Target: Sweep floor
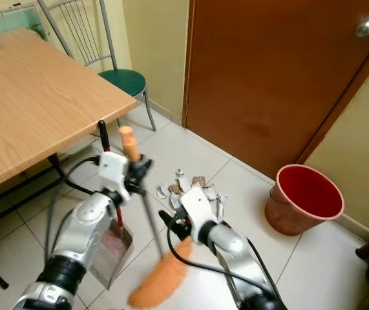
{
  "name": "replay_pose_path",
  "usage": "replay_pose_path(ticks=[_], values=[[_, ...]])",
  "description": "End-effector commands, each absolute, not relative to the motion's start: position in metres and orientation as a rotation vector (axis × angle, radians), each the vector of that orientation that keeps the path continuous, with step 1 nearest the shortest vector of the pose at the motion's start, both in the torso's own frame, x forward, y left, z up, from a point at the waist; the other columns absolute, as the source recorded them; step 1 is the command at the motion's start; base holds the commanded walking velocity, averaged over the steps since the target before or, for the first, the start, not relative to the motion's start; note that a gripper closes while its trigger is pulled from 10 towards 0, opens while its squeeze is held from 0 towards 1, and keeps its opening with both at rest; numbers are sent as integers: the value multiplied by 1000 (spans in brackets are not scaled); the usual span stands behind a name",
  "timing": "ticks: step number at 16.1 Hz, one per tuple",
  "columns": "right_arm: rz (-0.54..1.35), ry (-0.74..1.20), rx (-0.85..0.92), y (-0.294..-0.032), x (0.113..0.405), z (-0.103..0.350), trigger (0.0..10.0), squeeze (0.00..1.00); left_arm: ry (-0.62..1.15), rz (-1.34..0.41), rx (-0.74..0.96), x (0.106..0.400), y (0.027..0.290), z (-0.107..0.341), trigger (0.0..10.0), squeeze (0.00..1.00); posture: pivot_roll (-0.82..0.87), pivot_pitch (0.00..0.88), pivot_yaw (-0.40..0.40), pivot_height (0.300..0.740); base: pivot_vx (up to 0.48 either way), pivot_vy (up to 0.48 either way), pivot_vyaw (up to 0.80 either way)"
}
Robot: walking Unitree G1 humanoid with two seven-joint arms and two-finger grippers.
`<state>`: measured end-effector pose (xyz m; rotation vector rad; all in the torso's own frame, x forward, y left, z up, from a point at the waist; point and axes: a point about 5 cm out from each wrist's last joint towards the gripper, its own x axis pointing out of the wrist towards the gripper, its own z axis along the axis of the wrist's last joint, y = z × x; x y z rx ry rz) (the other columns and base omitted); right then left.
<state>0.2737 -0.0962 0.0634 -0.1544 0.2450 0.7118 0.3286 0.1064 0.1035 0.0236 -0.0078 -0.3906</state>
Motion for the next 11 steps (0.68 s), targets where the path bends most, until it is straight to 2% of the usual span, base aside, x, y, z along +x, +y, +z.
replay_pose_path(ticks=[1, 2, 3, 4, 5, 6, 8, 10, 11], values=[[669, 235, -148, -103, 271, 67, 10000, 1000, -13, -323, 104, 326, 119, 100, 353, 0, 72, 78, -39, 740, 0, 0, 0], [633, 232, -143, -109, 270, 67, 10000, 1000, -18, -309, 122, 325, 121, 100, 1882, 0, 72, 74, -40, 740, 0, 0, 0], [617, 233, -142, -111, 269, 67, 10000, 1000, -22, -298, 133, 324, 122, 100, 1882, 0, 72, 74, -40, 740, 0, 0, 0], [590, 242, -132, -116, 266, 65, 10000, 1000, -14, -297, 157, 320, 123, 97, 3961, 0, 69, 72, -38, 740, 0, 0, 0], [577, 250, -131, -119, 264, 64, 10000, 1000, -14, -300, 172, 317, 123, 96, 5137, 0, 68, 71, -34, 740, 0, 0, 0], [552, 261, -128, -124, 261, 62, 10000, 1000, -6, -314, 196, 311, 122, 92, 10000, 0, 66, 72, -28, 740, 0, 0, 0], [522, 266, -126, -127, 260, 61, 10000, 1000, 21, -341, 237, 299, 118, 83, 10000, 0, 64, 77, -20, 740, 0, 0, 0], [503, 257, -126, -126, 262, 63, 10000, 953, 64, -350, 174, 288, 119, 73, 10000, 0, 69, 85, -13, 740, 0, 0, 0], [493, 255, -126, -125, 261, 64, 10000, 71, 56, -370, 114, 281, 122, 74, 10000, 0, 75, 94, -12, 740, 0, 0, 0]])
